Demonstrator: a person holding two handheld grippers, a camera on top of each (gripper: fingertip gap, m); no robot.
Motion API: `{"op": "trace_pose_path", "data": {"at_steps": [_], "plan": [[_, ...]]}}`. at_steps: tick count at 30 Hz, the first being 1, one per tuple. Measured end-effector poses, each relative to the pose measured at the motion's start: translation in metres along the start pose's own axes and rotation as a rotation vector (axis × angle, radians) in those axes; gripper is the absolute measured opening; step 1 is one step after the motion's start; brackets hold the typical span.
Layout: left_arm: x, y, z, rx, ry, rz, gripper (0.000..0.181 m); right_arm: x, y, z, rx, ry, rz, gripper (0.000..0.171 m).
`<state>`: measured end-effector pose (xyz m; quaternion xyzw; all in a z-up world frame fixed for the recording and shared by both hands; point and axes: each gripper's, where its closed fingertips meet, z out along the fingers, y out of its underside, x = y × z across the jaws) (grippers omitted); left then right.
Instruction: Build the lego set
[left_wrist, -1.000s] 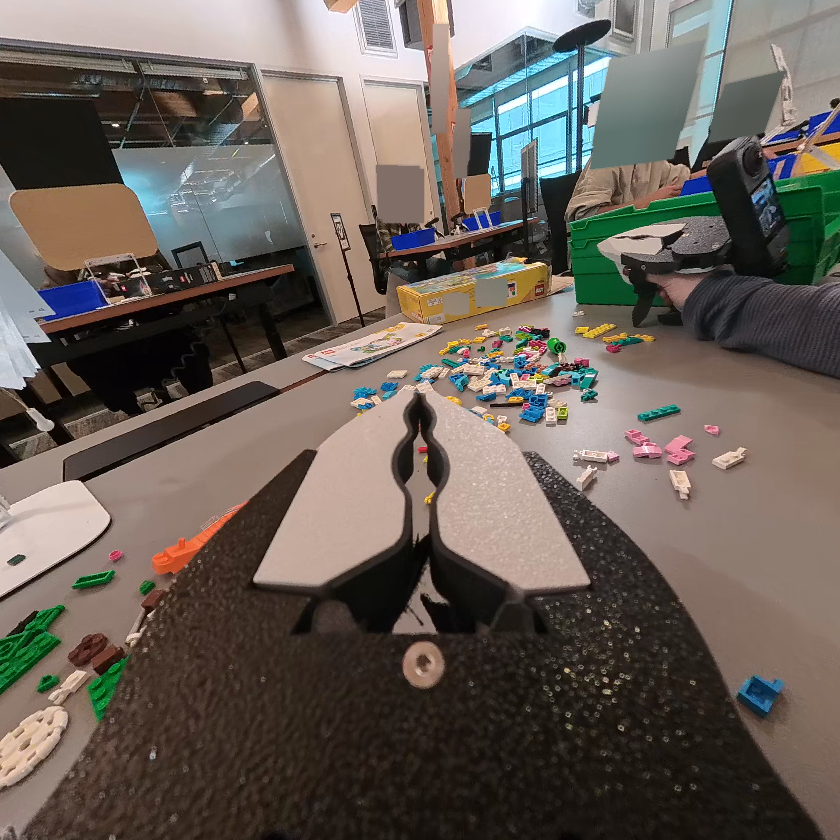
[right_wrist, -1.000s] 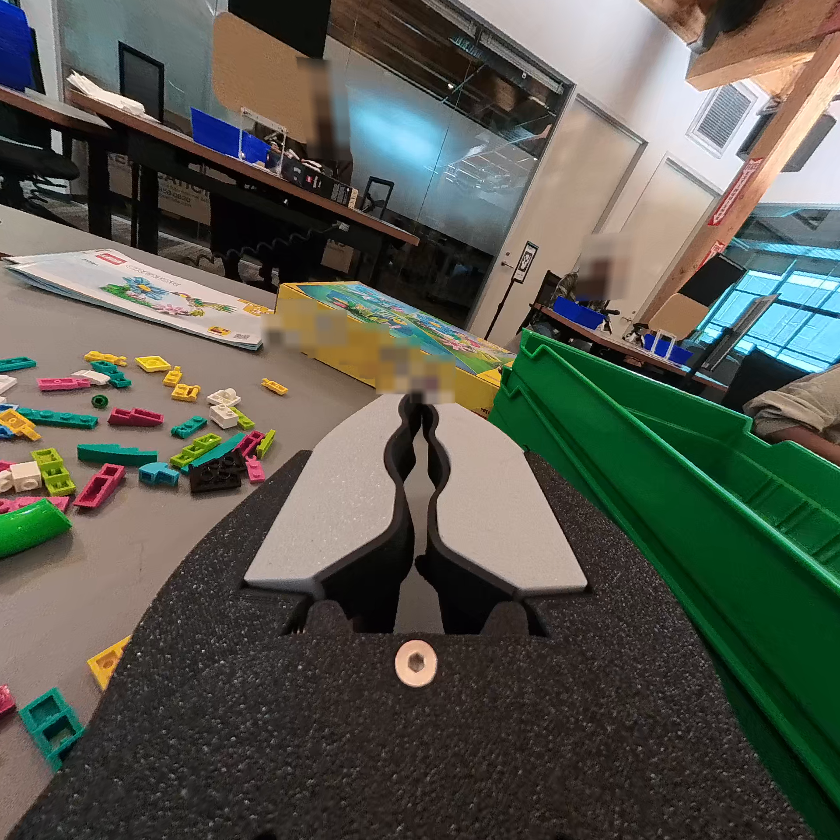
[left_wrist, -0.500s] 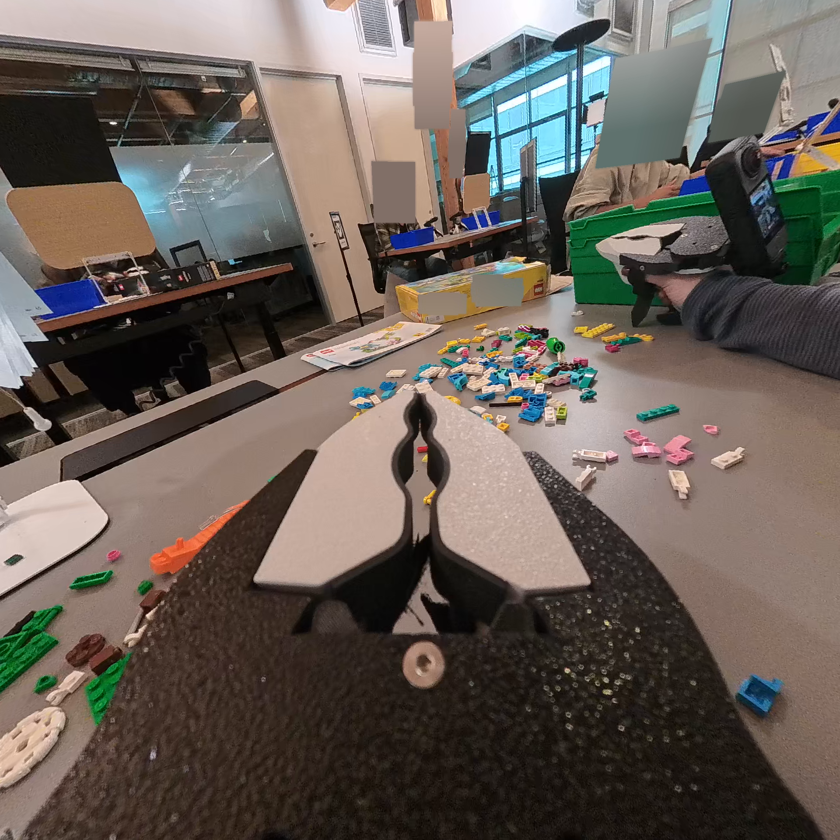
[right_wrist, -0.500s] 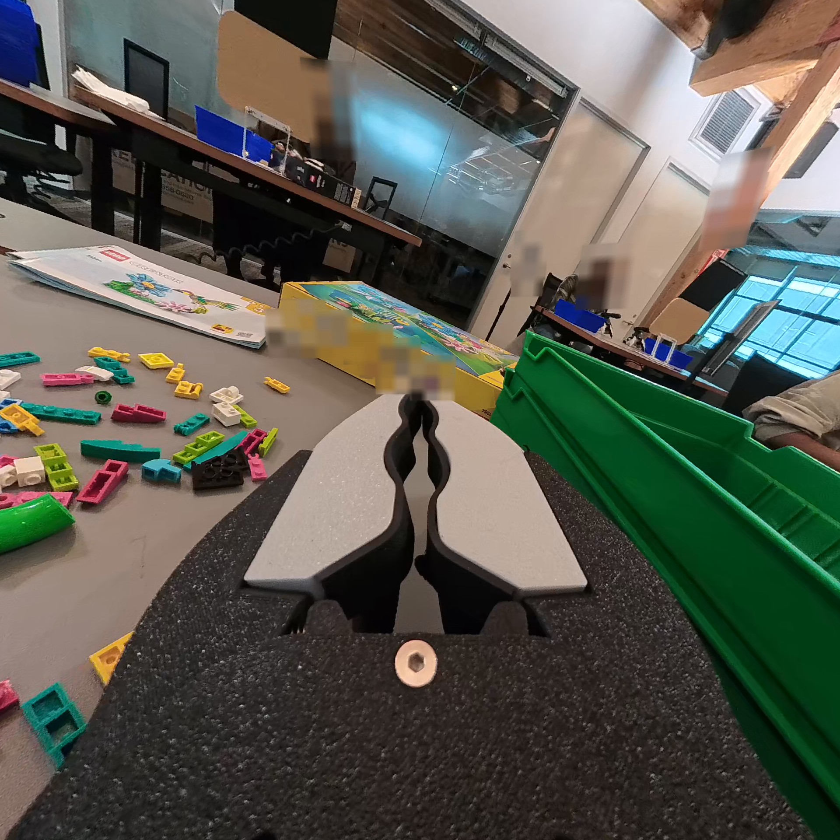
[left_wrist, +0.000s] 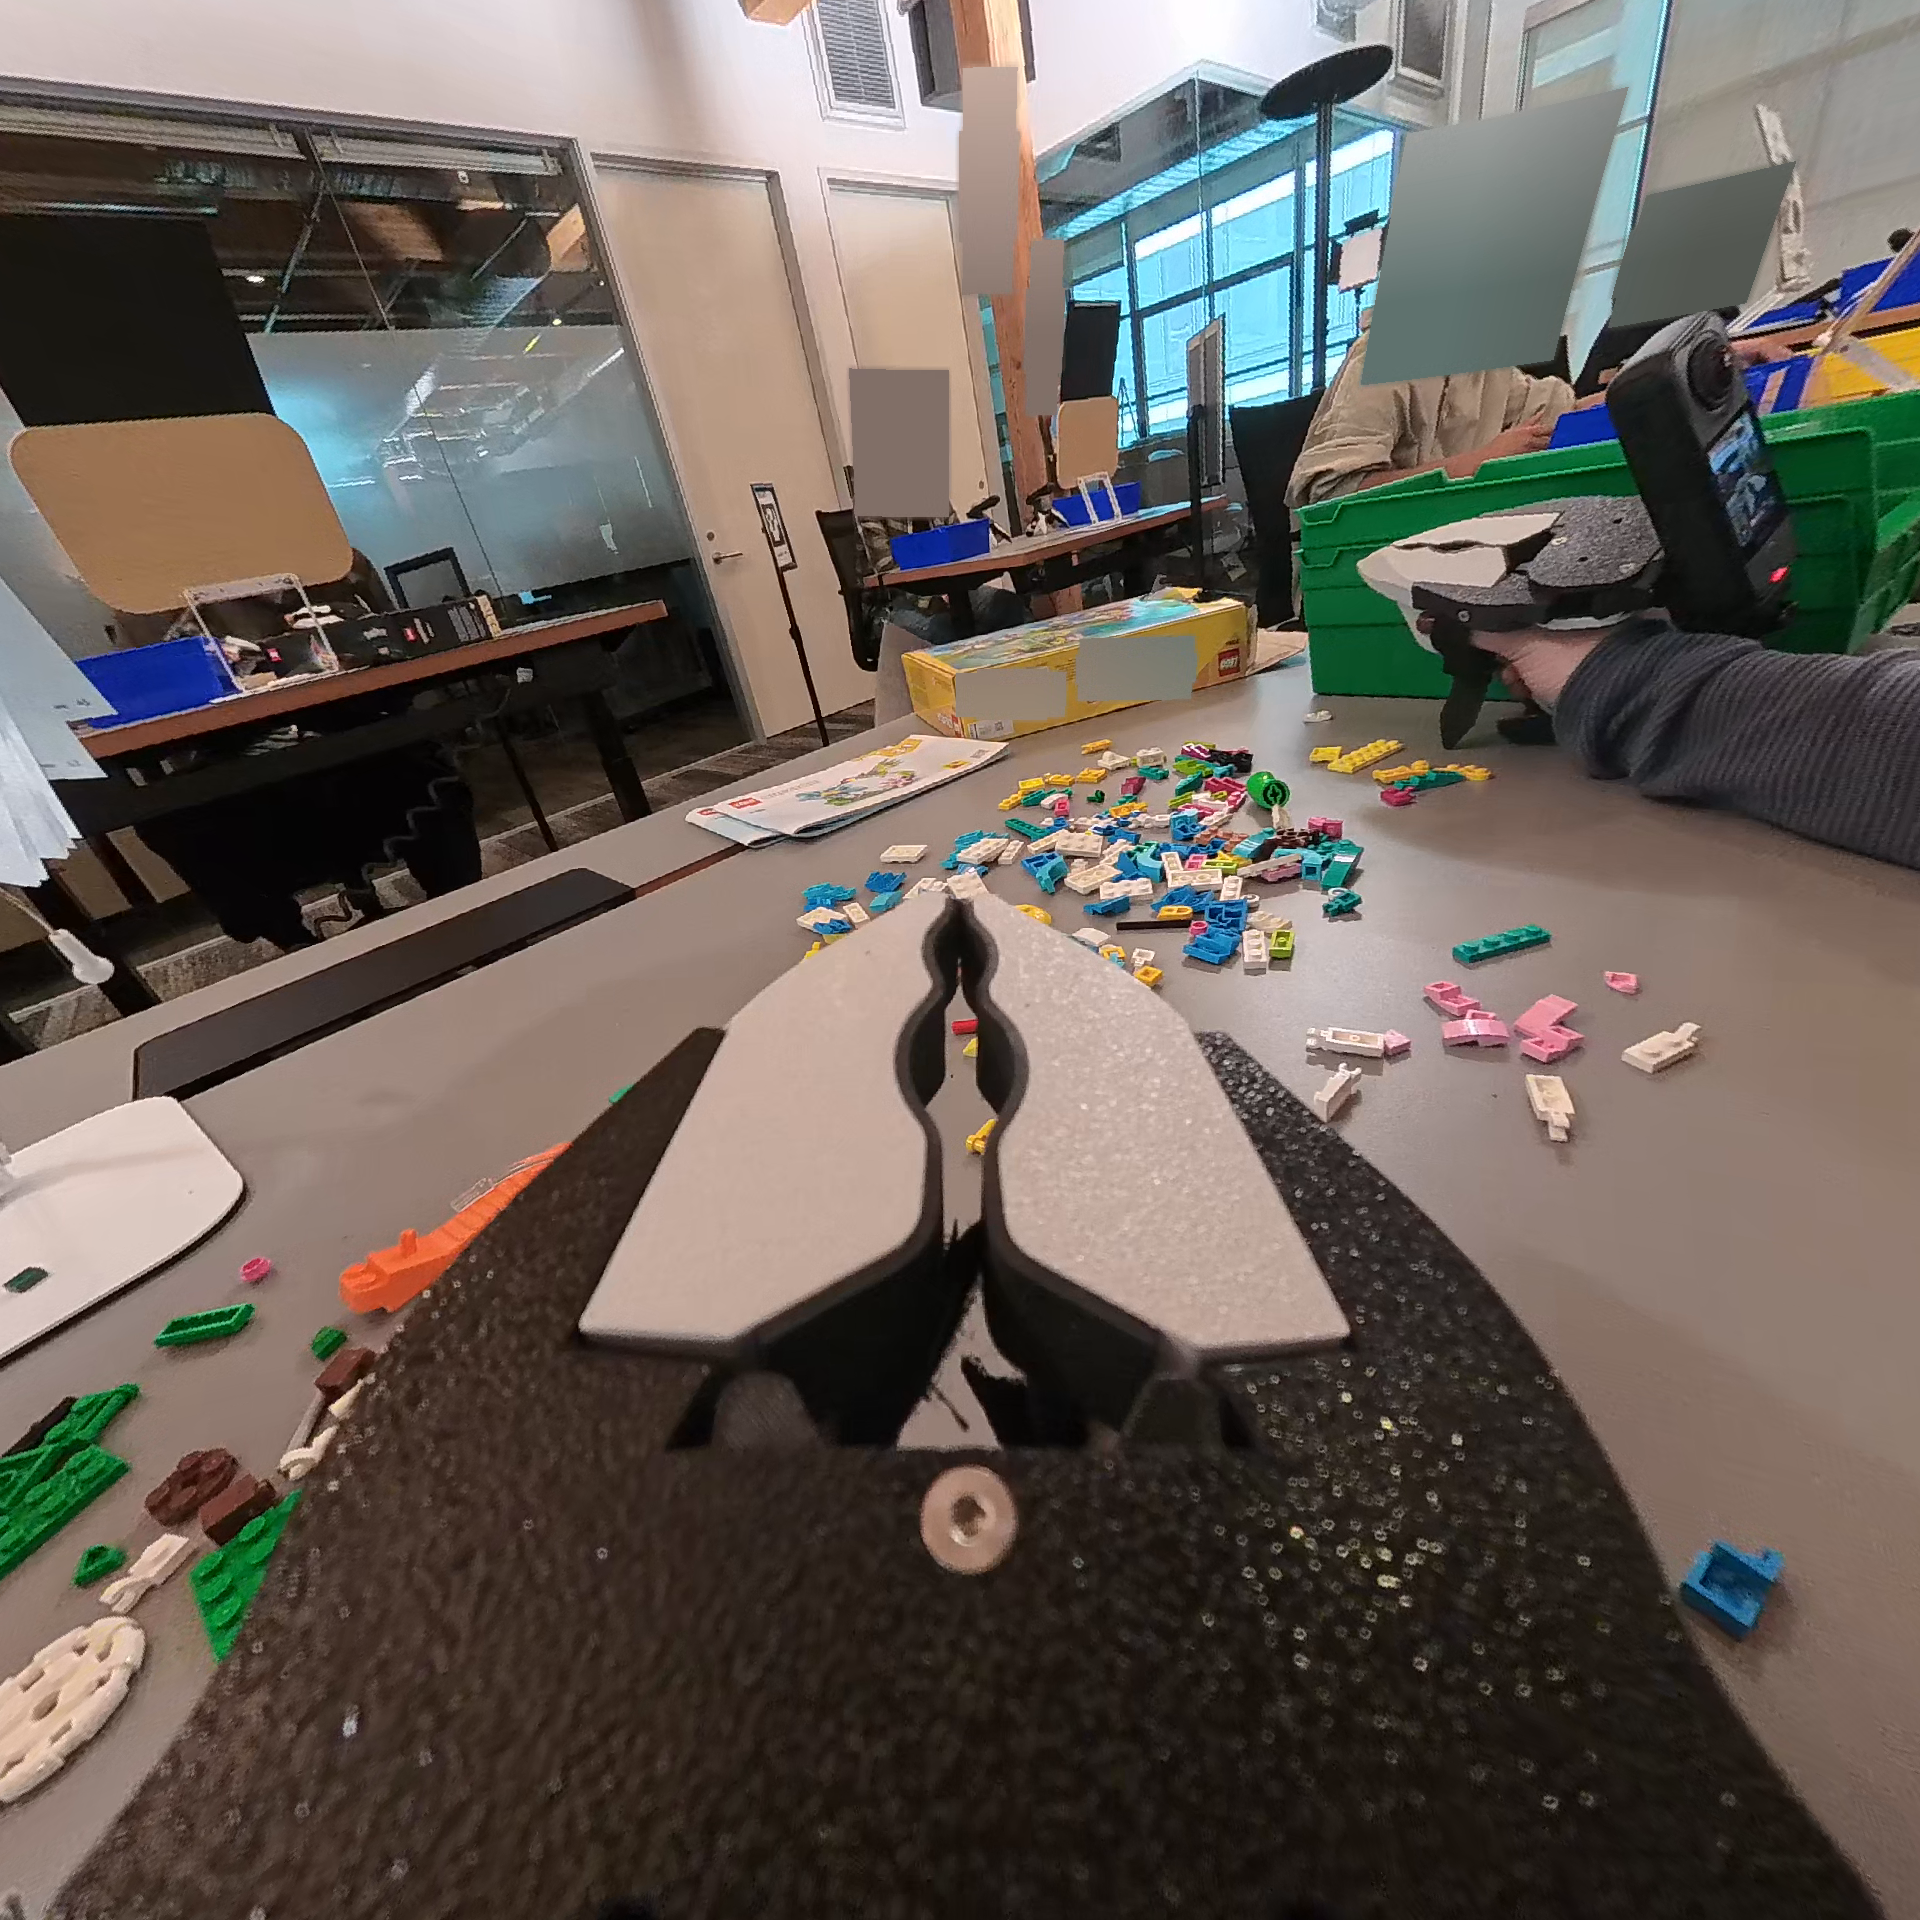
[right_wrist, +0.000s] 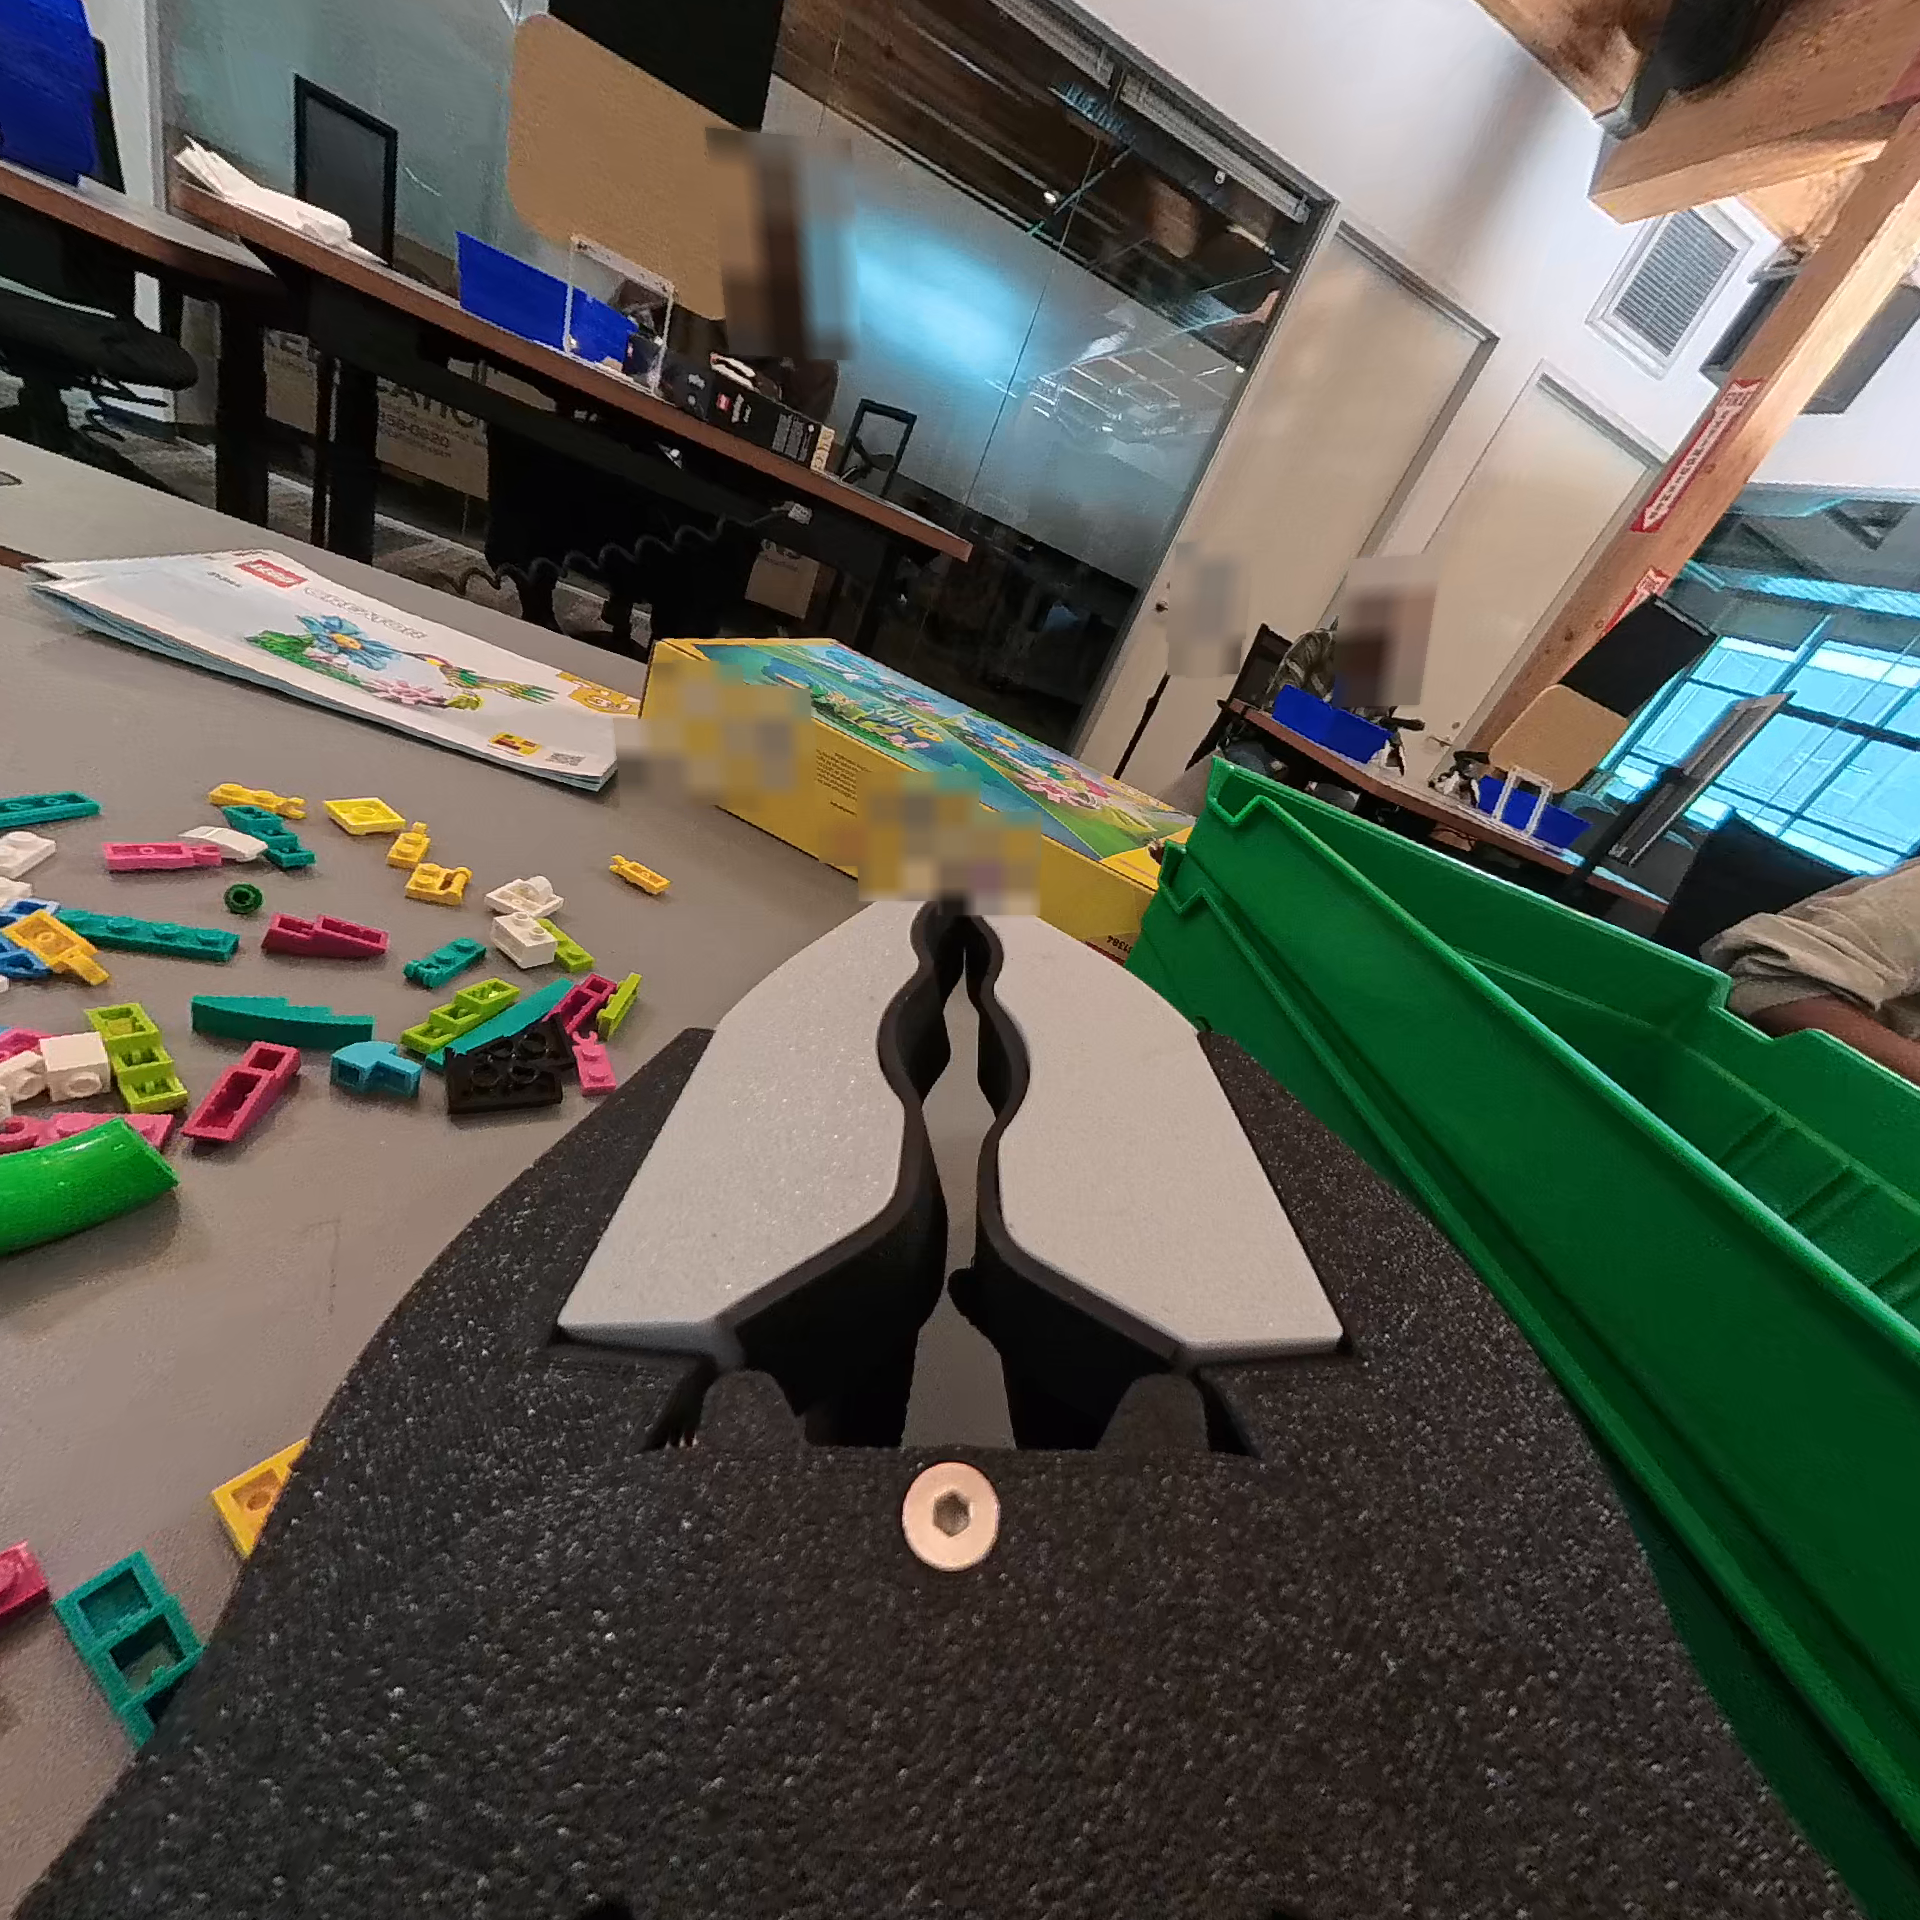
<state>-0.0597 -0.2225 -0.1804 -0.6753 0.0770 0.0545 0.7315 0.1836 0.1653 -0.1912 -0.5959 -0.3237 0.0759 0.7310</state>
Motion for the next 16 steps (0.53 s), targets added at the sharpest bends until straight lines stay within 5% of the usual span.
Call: {"op": "trace_pose_path", "data": {"at_steps": [9, 16], "plan": [[0.002, 0.001, 0.000, -0.010, 0.000, 0.031, 0.000, 0.000, 0.000, 0.000, 0.003, 0.001, 0.002, 0.000], [0.034, 0.014, 0.009, -0.112, 0.049, 0.334, 0.000, 0.000, 0.000, 0.000, 0.004, 0.001, 0.002, 0.000]]}}
